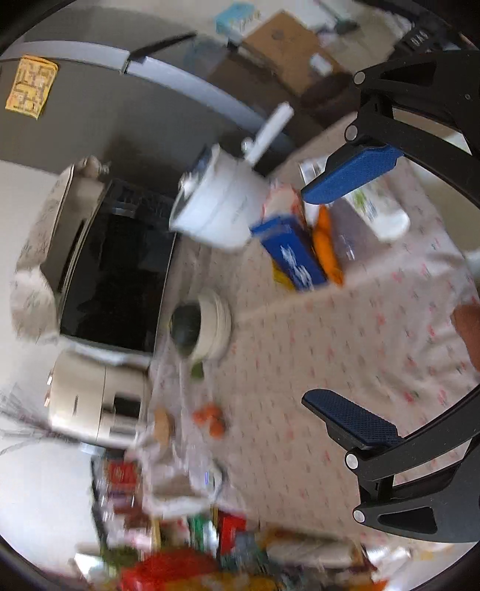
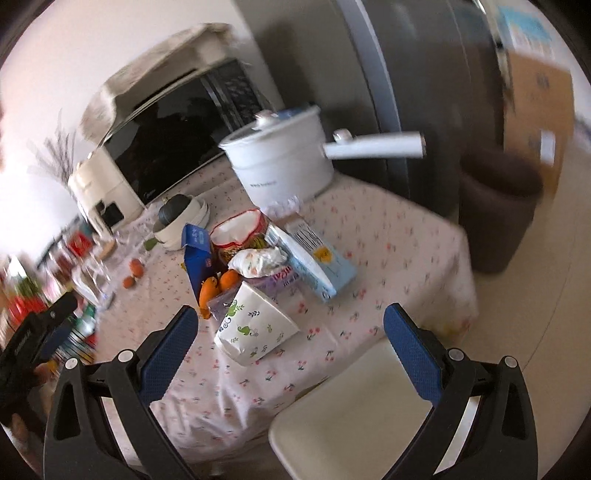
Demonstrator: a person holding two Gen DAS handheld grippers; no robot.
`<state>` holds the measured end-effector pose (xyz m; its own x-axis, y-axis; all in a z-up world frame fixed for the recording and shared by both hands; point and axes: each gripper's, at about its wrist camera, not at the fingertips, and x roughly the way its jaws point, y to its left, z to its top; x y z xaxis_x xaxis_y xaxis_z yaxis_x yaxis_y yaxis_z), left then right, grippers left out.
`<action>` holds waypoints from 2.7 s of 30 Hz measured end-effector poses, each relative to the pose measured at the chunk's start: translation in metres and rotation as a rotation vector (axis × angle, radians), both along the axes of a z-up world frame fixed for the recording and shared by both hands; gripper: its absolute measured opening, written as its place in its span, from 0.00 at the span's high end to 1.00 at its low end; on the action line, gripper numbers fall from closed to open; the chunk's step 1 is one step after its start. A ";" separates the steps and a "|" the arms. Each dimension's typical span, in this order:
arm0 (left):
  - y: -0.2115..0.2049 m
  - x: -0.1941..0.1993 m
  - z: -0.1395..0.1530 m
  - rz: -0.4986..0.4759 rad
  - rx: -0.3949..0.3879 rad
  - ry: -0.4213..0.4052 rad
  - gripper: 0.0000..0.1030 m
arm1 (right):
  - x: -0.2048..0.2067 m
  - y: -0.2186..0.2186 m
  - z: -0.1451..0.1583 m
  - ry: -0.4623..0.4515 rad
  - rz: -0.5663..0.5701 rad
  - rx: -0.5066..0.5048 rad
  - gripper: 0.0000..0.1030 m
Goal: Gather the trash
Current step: 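Grasp the white leaf-print paper cup with the left gripper while the right grasps the milk carton, then carry the cup and milk carton to the white bin and release both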
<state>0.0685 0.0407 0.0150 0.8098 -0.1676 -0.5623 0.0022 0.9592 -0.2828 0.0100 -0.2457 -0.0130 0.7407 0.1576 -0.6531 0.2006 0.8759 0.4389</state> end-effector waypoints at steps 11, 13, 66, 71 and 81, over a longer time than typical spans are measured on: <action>-0.080 0.044 -0.079 -0.353 0.054 0.314 0.07 | 0.017 -0.038 -0.020 0.135 -0.091 0.139 0.05; -0.093 0.041 -0.076 -0.379 0.108 0.282 0.07 | 0.019 -0.046 -0.022 0.145 -0.110 0.155 0.05; -0.055 0.013 -0.060 -0.538 0.076 0.198 0.45 | 0.174 -0.012 -0.093 0.078 0.405 -0.211 0.11; -0.052 0.014 -0.059 -0.532 0.070 0.194 0.45 | 0.179 -0.009 -0.098 0.100 0.431 -0.173 0.40; -0.044 0.012 -0.052 -0.510 0.041 0.168 0.45 | 0.149 -0.015 -0.077 0.049 0.402 -0.198 0.40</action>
